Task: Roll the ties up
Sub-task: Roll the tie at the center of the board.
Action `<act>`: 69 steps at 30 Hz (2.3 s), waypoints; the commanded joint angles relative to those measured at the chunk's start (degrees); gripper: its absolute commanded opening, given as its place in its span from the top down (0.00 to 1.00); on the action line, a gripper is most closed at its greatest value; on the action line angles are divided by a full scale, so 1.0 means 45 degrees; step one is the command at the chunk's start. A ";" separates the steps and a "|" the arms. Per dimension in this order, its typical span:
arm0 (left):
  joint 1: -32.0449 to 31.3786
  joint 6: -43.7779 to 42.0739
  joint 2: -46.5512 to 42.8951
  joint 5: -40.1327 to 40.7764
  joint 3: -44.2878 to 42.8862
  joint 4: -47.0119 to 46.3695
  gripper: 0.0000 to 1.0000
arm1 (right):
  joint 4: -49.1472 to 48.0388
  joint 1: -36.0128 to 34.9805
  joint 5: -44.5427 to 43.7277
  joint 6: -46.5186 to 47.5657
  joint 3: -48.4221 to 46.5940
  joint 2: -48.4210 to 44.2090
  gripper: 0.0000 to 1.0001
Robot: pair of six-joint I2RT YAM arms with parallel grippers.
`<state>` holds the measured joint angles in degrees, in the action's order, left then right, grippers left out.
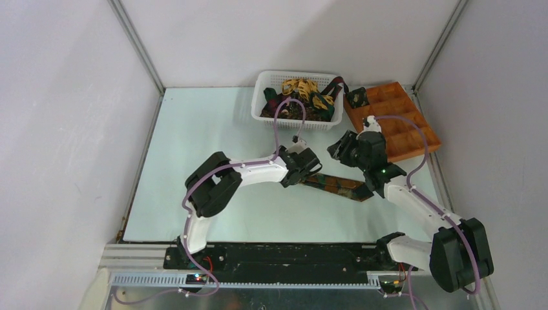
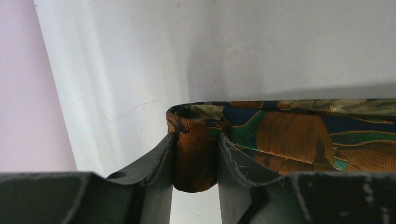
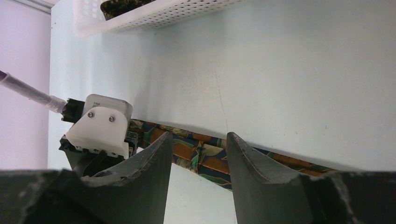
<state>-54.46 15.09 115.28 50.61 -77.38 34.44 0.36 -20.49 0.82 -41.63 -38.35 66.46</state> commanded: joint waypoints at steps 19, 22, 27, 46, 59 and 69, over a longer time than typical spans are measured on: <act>-0.0565 0.1010 0.0692 -0.0446 -0.1361 0.0929 0.51 | -0.0267 0.0257 0.0553 -0.0085 0.0182 -0.0295 0.50; -0.0583 0.1007 0.0611 -0.0696 -0.1422 0.0875 0.51 | -0.0303 0.0258 0.0584 -0.0101 0.0192 -0.0235 0.50; -0.0578 0.0995 0.0585 -0.1178 -0.1554 0.0833 0.50 | -0.0352 0.0263 0.0656 -0.0083 0.0184 -0.0178 0.50; -0.0517 0.1389 0.0309 -0.3399 -0.1149 0.0086 0.49 | -0.0346 0.0260 0.0697 -0.0010 0.0200 -0.0177 0.51; -0.0049 0.1675 -0.0925 -0.3938 -0.0084 -0.0670 0.50 | -0.0320 0.0257 0.0562 -0.0007 0.0183 -0.0234 0.50; 0.0010 0.1703 -0.3519 -0.3345 0.0525 -0.1273 0.48 | -0.0683 0.0214 0.0840 -0.0003 0.0187 0.0080 0.51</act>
<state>-54.81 21.54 107.59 34.09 -76.16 31.62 0.08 -19.49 3.88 -41.80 -37.43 66.06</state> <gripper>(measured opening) 0.516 0.492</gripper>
